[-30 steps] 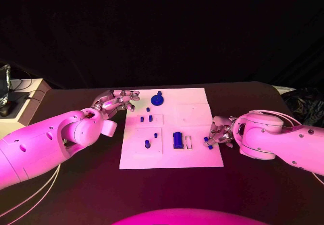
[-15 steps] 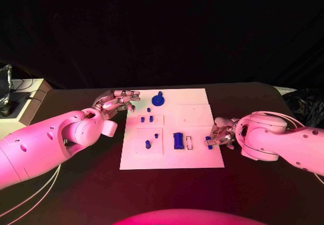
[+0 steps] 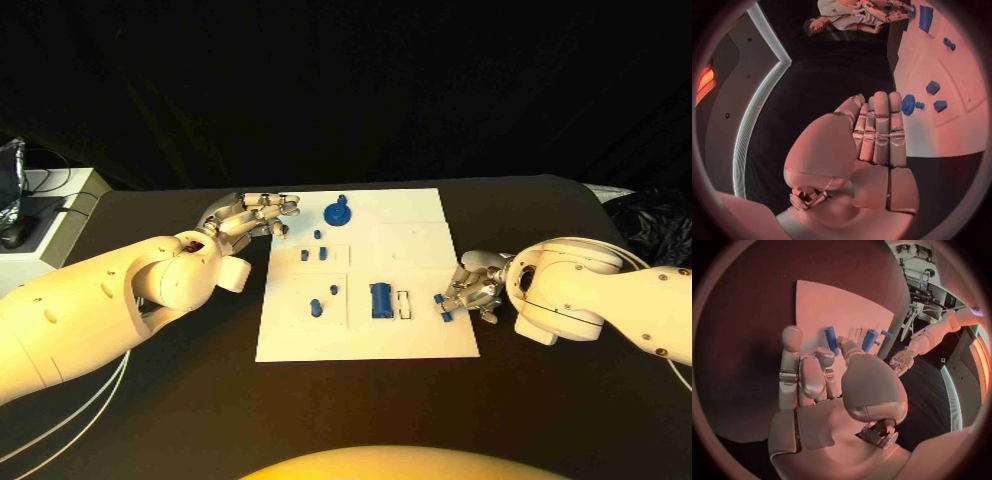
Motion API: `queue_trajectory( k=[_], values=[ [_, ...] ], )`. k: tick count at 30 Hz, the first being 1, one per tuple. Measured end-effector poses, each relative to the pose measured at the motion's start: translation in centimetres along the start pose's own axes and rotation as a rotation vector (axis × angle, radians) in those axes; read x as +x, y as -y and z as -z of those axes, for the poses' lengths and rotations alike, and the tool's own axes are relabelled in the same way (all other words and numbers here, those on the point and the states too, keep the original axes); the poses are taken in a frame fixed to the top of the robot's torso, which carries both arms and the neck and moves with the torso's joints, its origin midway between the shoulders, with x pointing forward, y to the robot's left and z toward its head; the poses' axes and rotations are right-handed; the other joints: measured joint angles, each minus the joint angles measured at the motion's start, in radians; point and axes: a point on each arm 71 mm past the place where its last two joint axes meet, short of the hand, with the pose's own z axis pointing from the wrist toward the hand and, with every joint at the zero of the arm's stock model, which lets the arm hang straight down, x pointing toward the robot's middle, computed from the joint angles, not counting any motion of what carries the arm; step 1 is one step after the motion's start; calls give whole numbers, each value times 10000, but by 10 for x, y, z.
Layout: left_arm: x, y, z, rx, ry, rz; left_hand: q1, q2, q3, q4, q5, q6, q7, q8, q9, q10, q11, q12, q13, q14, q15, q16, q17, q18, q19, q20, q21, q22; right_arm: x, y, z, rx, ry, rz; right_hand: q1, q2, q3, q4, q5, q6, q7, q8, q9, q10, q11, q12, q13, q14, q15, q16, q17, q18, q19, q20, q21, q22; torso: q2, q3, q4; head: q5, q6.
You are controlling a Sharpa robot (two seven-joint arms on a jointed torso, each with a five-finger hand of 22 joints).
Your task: Assemble the parts on the task board
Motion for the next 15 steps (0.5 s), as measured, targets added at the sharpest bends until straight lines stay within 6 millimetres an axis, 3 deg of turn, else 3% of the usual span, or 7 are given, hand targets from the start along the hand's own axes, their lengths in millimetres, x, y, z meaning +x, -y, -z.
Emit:
queue_trajectory(
  k=[15],
  values=[
    [0, 0, 0, -24, -11, 4, 0, 0, 0, 0, 0, 0, 0, 0, 0, 0, 0, -5, 0, 0, 0, 0, 1, -1, 0, 0, 0, -2, 4, -29, -2, -601, 3, -519, 121, 121, -209, -228, 14, 112, -43, 10, -70, -25, 25, 38, 0, 0, 0, 0, 34, -5, -1, 1, 0, 13, 1, -2, 1, -15, -22]
  ],
)
